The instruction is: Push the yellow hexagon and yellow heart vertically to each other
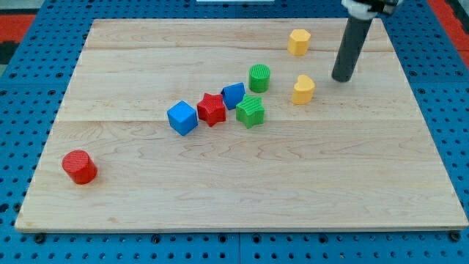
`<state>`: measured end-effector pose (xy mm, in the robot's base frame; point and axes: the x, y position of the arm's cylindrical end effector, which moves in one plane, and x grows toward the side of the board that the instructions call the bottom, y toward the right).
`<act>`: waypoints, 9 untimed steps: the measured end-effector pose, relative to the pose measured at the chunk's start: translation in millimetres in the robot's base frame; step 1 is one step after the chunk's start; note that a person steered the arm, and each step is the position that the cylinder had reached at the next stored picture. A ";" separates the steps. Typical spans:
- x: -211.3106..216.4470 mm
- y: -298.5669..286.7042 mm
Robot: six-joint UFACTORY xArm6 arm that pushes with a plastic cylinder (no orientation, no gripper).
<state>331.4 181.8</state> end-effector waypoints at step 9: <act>-91.5 -79.2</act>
<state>239.9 102.6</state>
